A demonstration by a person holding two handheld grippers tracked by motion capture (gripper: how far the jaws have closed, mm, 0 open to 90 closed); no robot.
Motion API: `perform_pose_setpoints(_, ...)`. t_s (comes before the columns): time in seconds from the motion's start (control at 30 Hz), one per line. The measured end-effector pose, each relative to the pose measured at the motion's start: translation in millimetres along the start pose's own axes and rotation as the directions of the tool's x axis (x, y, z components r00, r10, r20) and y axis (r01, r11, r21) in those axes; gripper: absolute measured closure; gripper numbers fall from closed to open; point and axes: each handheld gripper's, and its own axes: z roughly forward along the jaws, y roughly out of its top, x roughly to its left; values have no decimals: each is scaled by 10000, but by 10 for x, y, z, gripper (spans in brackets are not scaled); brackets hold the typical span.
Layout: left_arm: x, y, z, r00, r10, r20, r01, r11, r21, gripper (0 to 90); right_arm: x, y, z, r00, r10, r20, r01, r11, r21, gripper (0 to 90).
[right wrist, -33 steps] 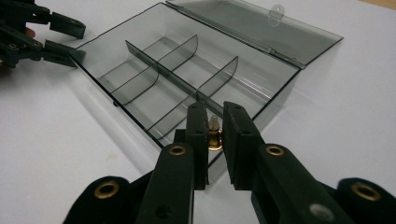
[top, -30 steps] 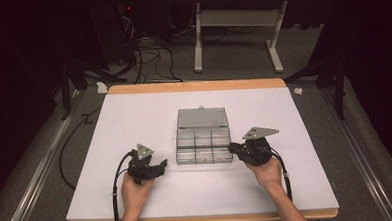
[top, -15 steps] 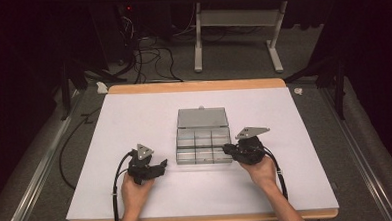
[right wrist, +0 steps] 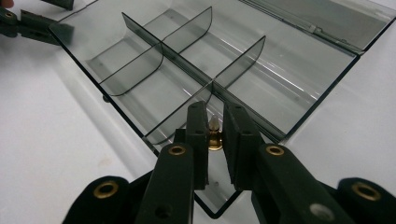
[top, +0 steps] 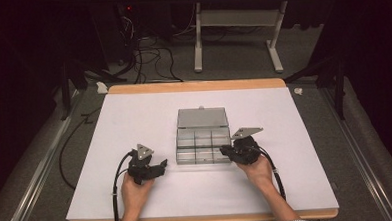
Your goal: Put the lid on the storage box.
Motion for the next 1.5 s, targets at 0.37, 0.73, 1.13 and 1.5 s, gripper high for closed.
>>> perform_pose_setpoints(0.37,0,0,0,10000,-6,3,6,10000,-2,308,-3,-4,54,10000,43,15,-43,9997,250,818)
perform_pose_setpoints(0.73,0,0,0,10000,-4,5,4,10000,-1,308,-5,-10,40,9999,109,0,-109,9999,120,796)
perform_pose_setpoints(1.13,0,0,0,10000,-10,6,10,10000,-2,308,-20,-44,-108,9997,173,159,-165,9987,-475,776)
perform_pose_setpoints(1.5,0,0,0,10000,-4,6,4,10000,0,308,-110,-119,-237,9983,528,259,-503,9948,-882,759)
